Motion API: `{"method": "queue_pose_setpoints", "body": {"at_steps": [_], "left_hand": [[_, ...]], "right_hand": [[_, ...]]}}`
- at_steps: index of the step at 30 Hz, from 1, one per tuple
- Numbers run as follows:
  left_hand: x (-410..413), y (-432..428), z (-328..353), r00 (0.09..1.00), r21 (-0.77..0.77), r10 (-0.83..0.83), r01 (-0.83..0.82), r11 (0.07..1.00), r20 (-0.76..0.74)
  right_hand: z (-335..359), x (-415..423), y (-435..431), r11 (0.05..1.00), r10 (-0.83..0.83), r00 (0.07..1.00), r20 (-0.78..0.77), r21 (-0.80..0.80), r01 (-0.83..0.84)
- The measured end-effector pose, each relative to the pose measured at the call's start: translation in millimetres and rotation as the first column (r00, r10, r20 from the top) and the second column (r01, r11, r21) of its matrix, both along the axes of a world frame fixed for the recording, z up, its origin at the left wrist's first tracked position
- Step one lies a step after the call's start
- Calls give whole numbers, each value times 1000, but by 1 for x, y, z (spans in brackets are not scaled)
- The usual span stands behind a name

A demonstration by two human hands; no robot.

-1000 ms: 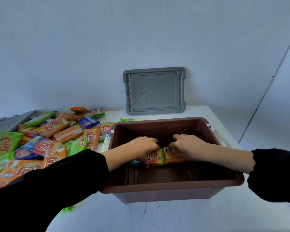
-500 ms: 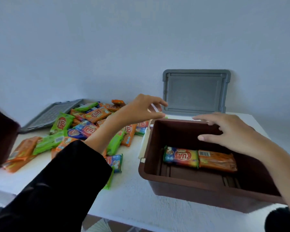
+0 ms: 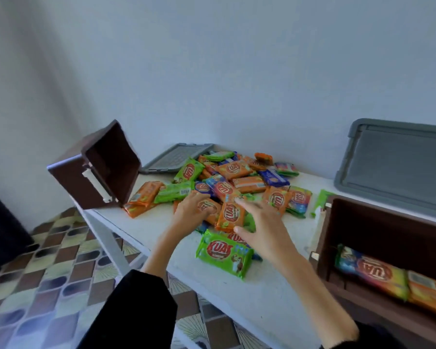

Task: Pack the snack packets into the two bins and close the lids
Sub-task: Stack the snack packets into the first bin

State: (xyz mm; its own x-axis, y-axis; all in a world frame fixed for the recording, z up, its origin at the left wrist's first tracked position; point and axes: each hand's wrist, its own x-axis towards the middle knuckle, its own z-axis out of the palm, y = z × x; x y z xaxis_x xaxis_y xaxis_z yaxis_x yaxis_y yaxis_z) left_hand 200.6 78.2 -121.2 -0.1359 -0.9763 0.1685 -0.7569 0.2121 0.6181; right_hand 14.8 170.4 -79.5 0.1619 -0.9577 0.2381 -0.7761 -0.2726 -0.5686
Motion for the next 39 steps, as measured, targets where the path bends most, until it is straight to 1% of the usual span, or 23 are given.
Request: {"method": "queue_pose_setpoints", "body": {"at_steps": [2,4,5,7,8,10,13,16,18,20,22,25,28,29,33,36,39], "left_hand": [[2,-8,-16,997,11,48,-47,999,-69],[-6,-14,-20,997,29,56,-54,998,-56],[-12,-17,-21,998,40,55,-55,998,-16],[-24,-23,-20,991,45,46,-52,998,127],[-30,-25,-19,980,40,28,-37,999,199],[-39,-31,-20,956,55,-24,8,998,291],[-41,-38,-24,928,74,-67,42,996,367],[-38,-43,-22,909,97,-121,89,991,399],[-34,-48,-15,885,173,-199,137,975,420],[-30,-53,-8,865,285,-276,163,944,419],[-33,-53,-3,854,328,-298,161,931,426],[-45,-41,-3,866,263,-233,123,957,443],[-55,-32,-8,831,136,-159,101,985,532],[-56,-32,-9,829,111,-142,97,989,541],[-53,-36,-2,868,122,-156,111,986,472],[-46,-37,12,897,133,-226,189,973,379],[-34,-39,34,912,120,-284,260,958,296]], "right_hand": [[-26,11,-1,997,11,1000,-26,78,-9],[-47,15,0,988,12,998,-61,154,-2],[-56,16,1,982,8,997,-81,187,7],[-69,16,3,974,6,992,-126,224,23],[-73,16,4,974,6,989,-147,225,27],[-77,15,5,977,10,983,-185,211,29],[-77,13,6,983,22,975,-221,183,20],[-72,9,6,980,47,966,-252,199,4],[-68,6,6,974,72,955,-287,225,-6],[-65,3,6,971,101,936,-338,238,-18],[-63,4,6,967,142,921,-362,248,-52],[-61,10,5,961,200,913,-355,251,-112],[-63,15,4,967,211,901,-379,218,-134],[-63,16,4,969,202,904,-377,208,-130],[-59,17,1,974,177,909,-377,200,-107],[-51,17,0,979,144,918,-370,189,-78],[-32,15,4,990,82,939,-334,133,-39]]}}
